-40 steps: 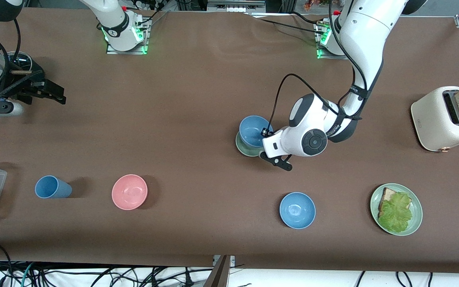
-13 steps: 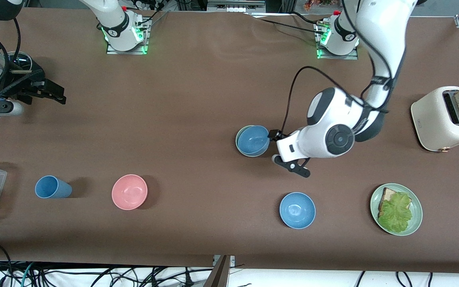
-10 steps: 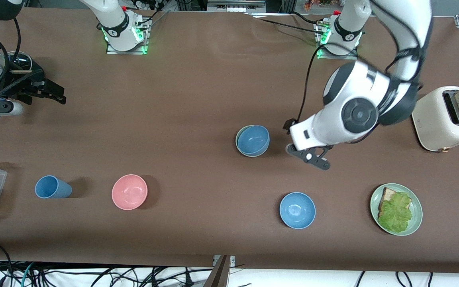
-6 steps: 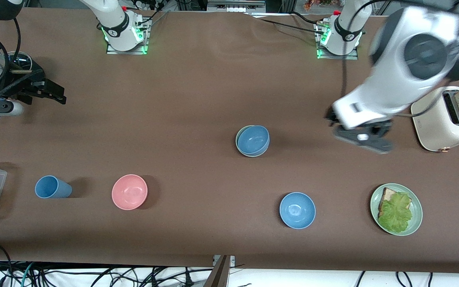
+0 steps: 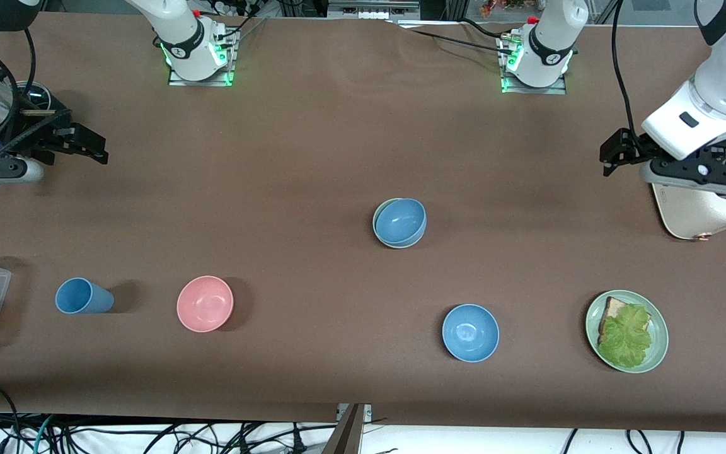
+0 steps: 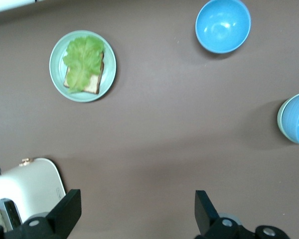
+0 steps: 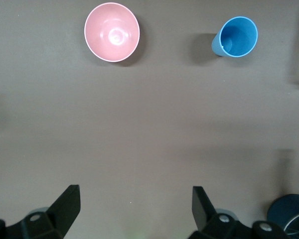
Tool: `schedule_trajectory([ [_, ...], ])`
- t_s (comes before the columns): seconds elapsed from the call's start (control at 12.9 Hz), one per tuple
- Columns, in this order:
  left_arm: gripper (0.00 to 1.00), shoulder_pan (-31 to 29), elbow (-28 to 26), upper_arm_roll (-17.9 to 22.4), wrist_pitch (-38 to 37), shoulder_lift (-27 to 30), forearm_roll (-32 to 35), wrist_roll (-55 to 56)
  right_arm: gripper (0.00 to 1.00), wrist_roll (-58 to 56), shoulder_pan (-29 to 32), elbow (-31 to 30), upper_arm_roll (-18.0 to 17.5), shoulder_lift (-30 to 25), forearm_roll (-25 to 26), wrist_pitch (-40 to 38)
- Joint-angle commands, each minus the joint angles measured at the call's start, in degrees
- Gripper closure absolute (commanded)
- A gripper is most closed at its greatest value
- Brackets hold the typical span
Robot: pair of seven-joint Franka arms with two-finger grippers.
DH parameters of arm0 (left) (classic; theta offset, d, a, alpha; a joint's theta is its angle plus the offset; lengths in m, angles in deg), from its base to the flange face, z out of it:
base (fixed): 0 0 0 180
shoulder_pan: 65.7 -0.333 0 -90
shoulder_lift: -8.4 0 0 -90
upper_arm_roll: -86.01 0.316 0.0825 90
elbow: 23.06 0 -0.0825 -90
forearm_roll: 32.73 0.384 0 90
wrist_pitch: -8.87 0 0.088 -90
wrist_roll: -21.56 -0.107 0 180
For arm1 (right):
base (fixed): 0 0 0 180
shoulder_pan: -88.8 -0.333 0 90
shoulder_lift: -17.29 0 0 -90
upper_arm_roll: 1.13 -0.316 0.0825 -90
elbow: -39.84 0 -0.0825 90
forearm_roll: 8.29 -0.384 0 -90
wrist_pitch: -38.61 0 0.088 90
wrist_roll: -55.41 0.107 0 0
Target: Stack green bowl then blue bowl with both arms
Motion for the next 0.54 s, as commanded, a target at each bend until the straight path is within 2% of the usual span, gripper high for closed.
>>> schedule_trajectory([
  [0.0,0.00,-2.36,-4.84,-0.12,2.10,3.23,-1.20,0.10,0.01,-0.17,-0.08,0.15,-0.04,-0.49,-0.45,-0.82],
  [0.08,0.00,-5.07,-4.84,-1.17,2.10,2.96,-2.25,0.01,0.01,-0.17,-0.08,0.15,-0.04,-0.49,-0.45,-0.82],
  [0.46,0.00,-5.10,-3.62,-1.53,1.14,1.99,-2.17,0.10,0.01,-0.17,-0.08,0.15,-0.04,-0.49,-0.45,-0.56],
])
